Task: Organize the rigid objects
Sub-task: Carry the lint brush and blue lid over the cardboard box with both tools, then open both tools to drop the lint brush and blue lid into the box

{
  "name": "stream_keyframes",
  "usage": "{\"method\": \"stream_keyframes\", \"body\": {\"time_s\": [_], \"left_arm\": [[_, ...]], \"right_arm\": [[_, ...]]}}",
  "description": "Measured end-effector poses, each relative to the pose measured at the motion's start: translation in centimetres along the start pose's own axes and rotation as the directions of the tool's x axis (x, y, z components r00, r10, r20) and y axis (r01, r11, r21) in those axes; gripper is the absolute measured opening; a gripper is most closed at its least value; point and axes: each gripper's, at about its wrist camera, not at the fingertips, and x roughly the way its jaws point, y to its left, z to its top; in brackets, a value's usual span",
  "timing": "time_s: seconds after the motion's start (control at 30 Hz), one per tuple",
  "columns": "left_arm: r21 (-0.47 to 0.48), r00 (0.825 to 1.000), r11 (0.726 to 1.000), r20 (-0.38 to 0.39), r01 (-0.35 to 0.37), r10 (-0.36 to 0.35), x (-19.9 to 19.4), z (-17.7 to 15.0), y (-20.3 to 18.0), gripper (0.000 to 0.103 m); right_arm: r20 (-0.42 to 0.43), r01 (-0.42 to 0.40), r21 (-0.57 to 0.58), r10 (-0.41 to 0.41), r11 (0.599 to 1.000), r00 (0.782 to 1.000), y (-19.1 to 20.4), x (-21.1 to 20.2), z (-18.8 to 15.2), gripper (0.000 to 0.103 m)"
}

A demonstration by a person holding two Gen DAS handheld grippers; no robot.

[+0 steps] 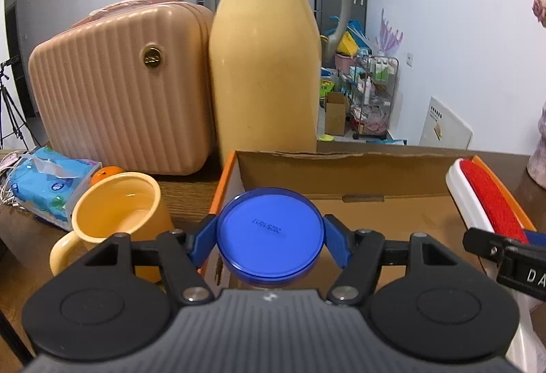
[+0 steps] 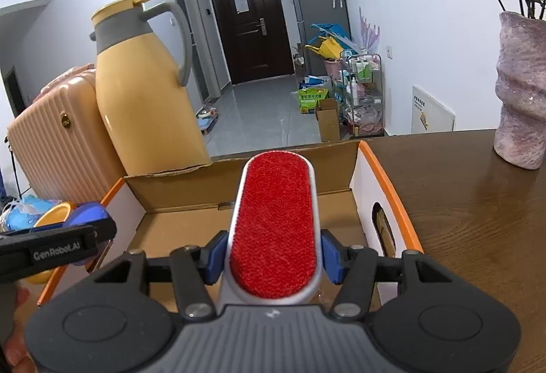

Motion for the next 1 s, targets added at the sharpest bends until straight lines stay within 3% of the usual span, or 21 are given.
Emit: {"method": "stream_keyframes", "body": {"time_s": [0.07, 0.1, 0.13, 0.17, 0.2, 0.23, 0.33, 0.57, 1.0], "left_arm": [[0.016, 1.0, 1.0, -0.007, 0.004, -0.004, 0.2, -0.2, -0.3, 0.069], [0.024, 1.0, 1.0, -0.009, 0.009, -0.009, 0.3, -0.2, -0.4, 0.077], [0.031, 1.0, 0.999, -0.011, 0.015, -0.015, 0.3, -0.3, -0.5, 0.085], [0.035, 1.0, 0.999, -0.011, 0.017, -0.017, 0.3, -0.3, -0.5, 0.098], [0.037, 1.0, 0.999, -0.009, 0.014, -0.014, 0.2, -0.2, -0.6, 0.103], [0.041, 1.0, 0.999, 0.001, 0.006, -0.007, 0.0, -0.2, -0.6, 0.103], [0.054, 0.999, 0.998, 0.032, -0.019, 0.017, -0.7, -0.1, -0.6, 0.103], [0.041, 1.0, 0.999, 0.013, -0.009, 0.008, -0.7, 0.0, -0.4, 0.103], [0.011, 1.0, 1.0, 0.013, 0.014, -0.015, -0.9, -0.1, 0.0, 0.103]], "right_arm": [[-0.009, 0.001, -0.023, -0.001, 1.0, 1.0, 0.1, 0.1, 0.1, 0.057], [-0.008, 0.009, -0.033, -0.009, 0.999, 1.0, 0.2, 0.0, 0.1, 0.057], [0.0, 0.023, -0.045, -0.023, 0.999, 1.0, 0.2, -0.1, 0.2, 0.063], [0.008, 0.04, -0.055, -0.04, 0.998, 0.999, 0.3, -0.3, 0.3, 0.078], [0.019, 0.055, -0.063, -0.054, 0.996, 0.998, 0.2, -0.6, 0.5, 0.085], [0.033, 0.064, -0.07, -0.062, 0.995, 0.998, 0.2, -1.0, 0.6, 0.09], [0.05, 0.066, -0.058, -0.063, 0.996, 0.997, -0.3, -1.7, 1.0, 0.092], [0.047, 0.06, -0.05, -0.058, 0.997, 0.997, -0.7, -1.8, 1.0, 0.102], [0.078, 0.058, -0.057, -0.053, 0.997, 0.996, -0.4, -3.2, 0.9, 0.103]]}}
